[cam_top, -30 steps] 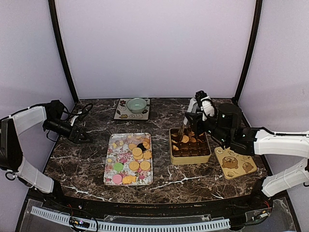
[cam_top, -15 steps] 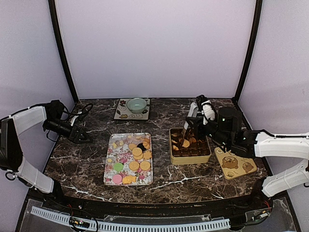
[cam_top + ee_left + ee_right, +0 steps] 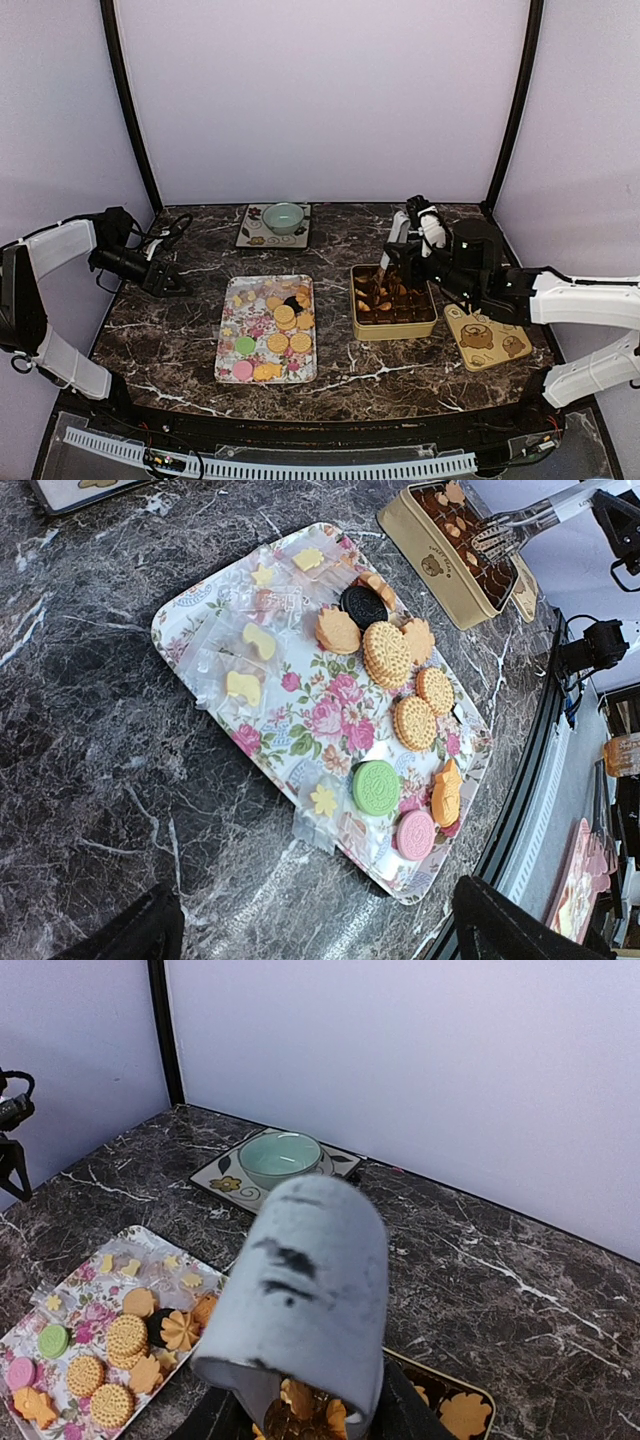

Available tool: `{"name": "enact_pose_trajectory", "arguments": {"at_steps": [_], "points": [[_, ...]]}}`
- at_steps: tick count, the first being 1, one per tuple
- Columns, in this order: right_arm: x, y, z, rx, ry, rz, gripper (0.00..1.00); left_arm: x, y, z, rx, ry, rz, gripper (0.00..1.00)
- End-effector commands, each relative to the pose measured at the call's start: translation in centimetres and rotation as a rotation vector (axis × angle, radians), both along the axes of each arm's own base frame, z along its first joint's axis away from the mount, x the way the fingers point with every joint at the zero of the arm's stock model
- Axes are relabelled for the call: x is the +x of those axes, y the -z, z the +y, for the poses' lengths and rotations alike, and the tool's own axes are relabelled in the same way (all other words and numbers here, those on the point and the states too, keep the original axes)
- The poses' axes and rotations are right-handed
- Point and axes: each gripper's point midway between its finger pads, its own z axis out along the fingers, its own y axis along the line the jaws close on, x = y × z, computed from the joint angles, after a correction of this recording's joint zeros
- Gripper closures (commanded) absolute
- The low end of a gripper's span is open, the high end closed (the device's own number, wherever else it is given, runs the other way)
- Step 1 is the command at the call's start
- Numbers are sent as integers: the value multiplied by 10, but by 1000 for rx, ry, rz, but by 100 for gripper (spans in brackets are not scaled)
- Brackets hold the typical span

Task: Pack the cookies
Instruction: Place the fake cookies in the empty pocket of the box, then pick up the fake cookies from the plate.

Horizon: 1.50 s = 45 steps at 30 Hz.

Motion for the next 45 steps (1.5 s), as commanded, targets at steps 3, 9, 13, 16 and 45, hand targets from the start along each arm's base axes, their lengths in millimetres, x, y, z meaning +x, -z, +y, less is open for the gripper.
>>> {"name": "enact_pose_trajectory", "arguments": {"at_steps": [3, 9, 13, 16, 45], "points": [[-12, -59, 31, 105, -86, -90, 61, 2, -6, -1, -1, 5, -13, 4], [-43, -74, 105, 129, -255, -100, 61, 3, -3, 0, 5, 1, -4, 4], [-62, -66, 157, 139, -371, -78, 61, 2, -2, 1, 15, -2, -6, 4], [-74, -59, 192, 146, -445, -64, 61, 2, -3, 2, 19, -3, -10, 4], [-98, 20, 315, 2, -643, -27, 60, 0, -6, 0, 8, 1, -2, 3]]}}
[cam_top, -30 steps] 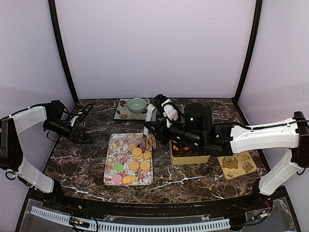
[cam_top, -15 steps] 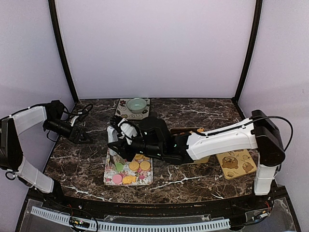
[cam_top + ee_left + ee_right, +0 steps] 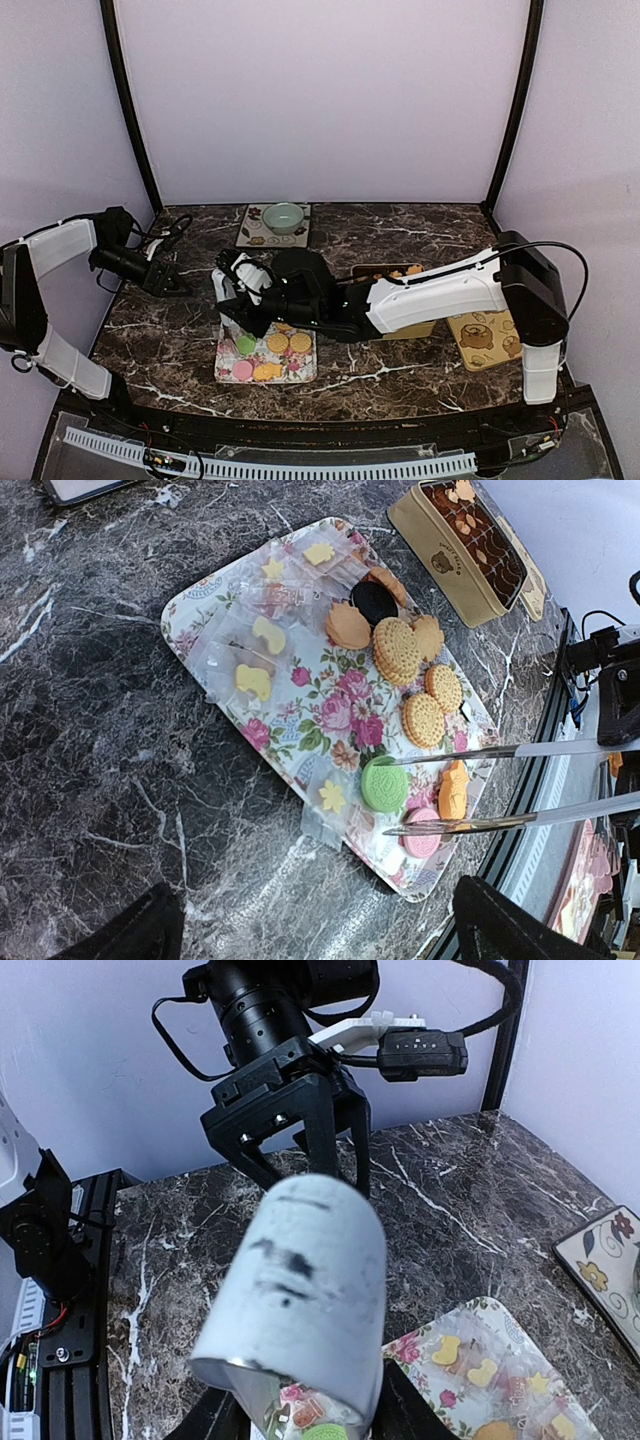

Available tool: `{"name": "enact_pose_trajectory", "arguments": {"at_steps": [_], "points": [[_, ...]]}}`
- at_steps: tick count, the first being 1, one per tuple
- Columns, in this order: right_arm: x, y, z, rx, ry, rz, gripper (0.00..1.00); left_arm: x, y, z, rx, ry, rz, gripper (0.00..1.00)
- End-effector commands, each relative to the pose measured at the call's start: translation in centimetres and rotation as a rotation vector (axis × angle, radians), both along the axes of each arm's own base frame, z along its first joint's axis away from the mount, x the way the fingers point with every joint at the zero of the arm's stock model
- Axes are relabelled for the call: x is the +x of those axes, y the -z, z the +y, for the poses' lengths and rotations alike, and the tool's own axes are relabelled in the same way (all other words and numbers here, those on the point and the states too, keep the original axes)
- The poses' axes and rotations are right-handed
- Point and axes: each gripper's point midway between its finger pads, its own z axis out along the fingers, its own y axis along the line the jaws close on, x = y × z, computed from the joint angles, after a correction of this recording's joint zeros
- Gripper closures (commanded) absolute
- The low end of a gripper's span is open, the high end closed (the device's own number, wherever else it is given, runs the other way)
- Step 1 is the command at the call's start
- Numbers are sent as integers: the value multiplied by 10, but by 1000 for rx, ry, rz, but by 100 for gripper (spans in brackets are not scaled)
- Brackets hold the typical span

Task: Pack the cookies
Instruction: Pick up the fake cookies from the plate.

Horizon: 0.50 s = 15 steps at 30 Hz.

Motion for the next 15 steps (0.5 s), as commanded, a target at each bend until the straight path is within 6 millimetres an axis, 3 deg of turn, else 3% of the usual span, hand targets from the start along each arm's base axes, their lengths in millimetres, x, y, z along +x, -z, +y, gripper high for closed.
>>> {"name": "enact_pose_trajectory", "arguments": {"at_steps": [1, 10, 15], "points": [[6, -18, 6, 40, 20, -58, 60, -1, -9, -3, -13, 11, -13, 3], [12, -10, 2, -5, 48, -95, 60, 0, -9, -3, -19, 11, -11, 3], [12, -16, 3, 6, 50, -104, 60, 0, -9, -3, -16, 12, -11, 3]]}}
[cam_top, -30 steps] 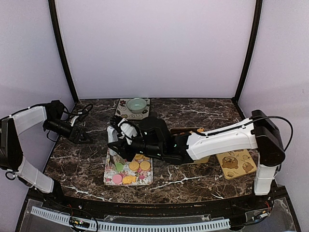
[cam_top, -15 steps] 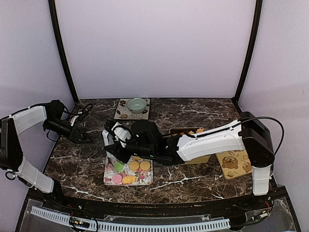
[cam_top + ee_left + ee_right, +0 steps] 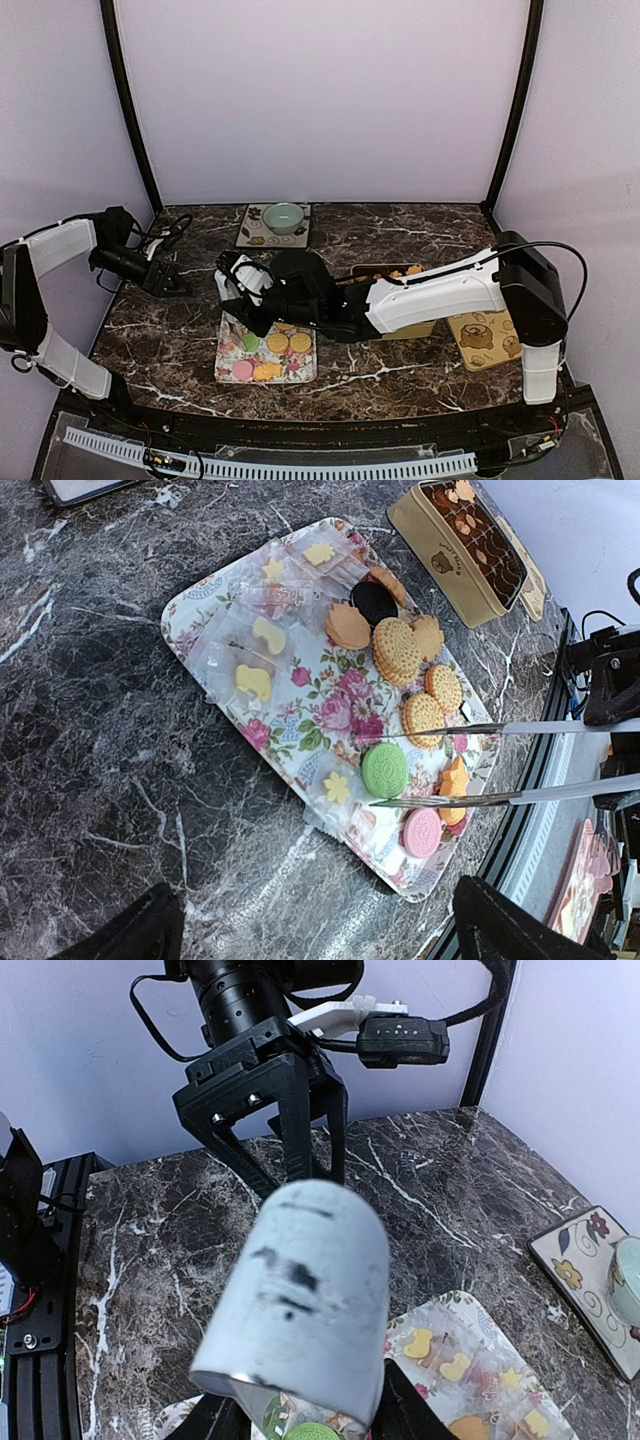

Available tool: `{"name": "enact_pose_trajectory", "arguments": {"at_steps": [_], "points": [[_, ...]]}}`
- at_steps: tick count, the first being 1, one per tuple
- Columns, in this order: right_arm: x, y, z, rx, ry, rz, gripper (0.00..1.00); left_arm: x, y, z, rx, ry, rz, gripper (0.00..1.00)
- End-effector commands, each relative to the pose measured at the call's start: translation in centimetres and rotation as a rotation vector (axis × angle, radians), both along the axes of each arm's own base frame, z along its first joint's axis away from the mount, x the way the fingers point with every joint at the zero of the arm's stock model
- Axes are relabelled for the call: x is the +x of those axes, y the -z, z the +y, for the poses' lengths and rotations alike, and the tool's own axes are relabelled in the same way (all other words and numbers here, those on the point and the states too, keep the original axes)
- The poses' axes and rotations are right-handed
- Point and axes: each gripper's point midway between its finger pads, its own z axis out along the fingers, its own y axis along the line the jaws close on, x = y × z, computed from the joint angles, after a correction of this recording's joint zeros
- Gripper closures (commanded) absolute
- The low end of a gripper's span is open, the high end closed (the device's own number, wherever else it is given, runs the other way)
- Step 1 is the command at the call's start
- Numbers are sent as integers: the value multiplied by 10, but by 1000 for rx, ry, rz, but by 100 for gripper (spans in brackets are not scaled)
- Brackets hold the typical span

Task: Pack the cookies
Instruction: Pick up the fake cookies from the plate.

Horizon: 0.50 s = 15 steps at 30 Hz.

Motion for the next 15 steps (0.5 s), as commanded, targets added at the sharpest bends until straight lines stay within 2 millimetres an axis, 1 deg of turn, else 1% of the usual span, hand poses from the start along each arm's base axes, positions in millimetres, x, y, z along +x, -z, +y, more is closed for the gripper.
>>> {"name": "enact_pose_trajectory", "arguments": {"at_steps": [1, 5, 11, 15], "points": [[4, -25, 6, 55, 14, -47, 60, 0, -8, -3, -17, 10, -9, 3], [6, -24, 7, 46, 15, -50, 60, 0, -8, -3, -18, 10, -7, 3], [5, -5, 6, 29, 13, -6, 61, 0, -8, -3, -18, 12, -10, 3], [4, 0, 3, 33, 18, 15, 63, 0, -8, -4, -20, 12, -9, 3]]}}
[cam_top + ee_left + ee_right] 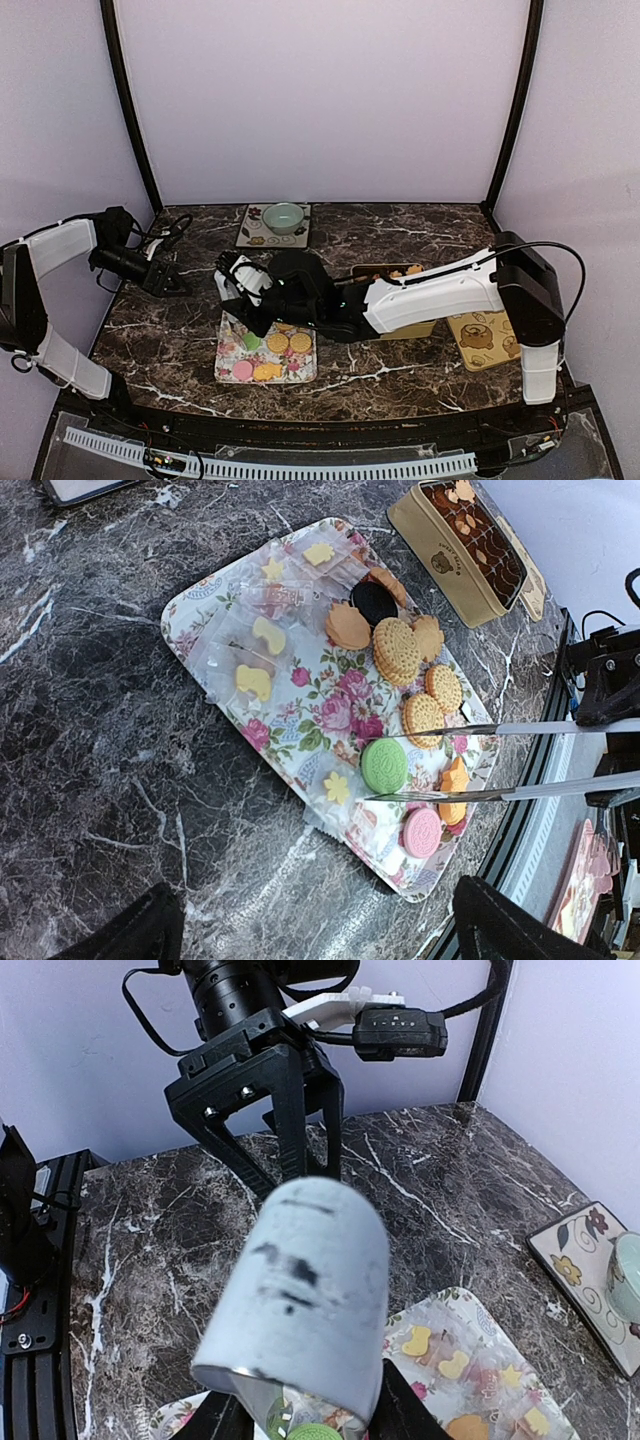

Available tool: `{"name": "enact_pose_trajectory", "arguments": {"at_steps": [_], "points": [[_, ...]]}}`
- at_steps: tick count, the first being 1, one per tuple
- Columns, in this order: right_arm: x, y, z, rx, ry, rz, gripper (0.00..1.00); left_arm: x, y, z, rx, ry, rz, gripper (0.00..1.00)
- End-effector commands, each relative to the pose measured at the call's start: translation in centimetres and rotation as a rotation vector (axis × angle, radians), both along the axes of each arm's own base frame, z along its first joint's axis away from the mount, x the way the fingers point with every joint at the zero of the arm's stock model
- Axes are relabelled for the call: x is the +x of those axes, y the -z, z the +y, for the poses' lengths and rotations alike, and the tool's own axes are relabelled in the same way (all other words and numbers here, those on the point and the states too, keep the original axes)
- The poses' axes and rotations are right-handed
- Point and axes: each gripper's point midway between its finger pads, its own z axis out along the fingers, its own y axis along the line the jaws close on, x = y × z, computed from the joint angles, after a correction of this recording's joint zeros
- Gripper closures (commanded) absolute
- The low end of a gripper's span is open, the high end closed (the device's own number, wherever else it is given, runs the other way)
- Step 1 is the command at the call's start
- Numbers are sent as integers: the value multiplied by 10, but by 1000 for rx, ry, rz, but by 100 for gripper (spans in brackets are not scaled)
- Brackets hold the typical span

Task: Pack the cookies
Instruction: Pick up the fake cookies from the plate, then place the fake cookies in the empty pocket of the box.

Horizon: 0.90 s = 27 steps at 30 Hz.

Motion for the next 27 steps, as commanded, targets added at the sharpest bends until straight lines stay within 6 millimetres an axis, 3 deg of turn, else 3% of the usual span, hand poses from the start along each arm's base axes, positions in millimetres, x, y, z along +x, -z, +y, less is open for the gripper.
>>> {"name": "enact_pose_trajectory", "arguments": {"at_steps": [1, 6, 12, 15, 20, 27], "points": [[2, -4, 1, 46, 10, 15, 63, 0, -8, -3, -20, 12, -9, 3], [5, -14, -5, 55, 18, 4, 68, 1, -9, -4, -23, 10, -10, 3], [25, -78, -34, 156, 82, -43, 71, 1, -7, -3, -20, 8, -8, 3], [40, -122, -68, 249, 127, -53, 71, 2, -8, -4, -25, 7, -8, 3], [56, -152, -134, 280, 239, -86, 71, 1, -7, -4, -25, 11, -10, 3], [78, -121, -240, 177, 479, -99, 71, 2, -5, -4, -29, 8, -3, 4]]}}
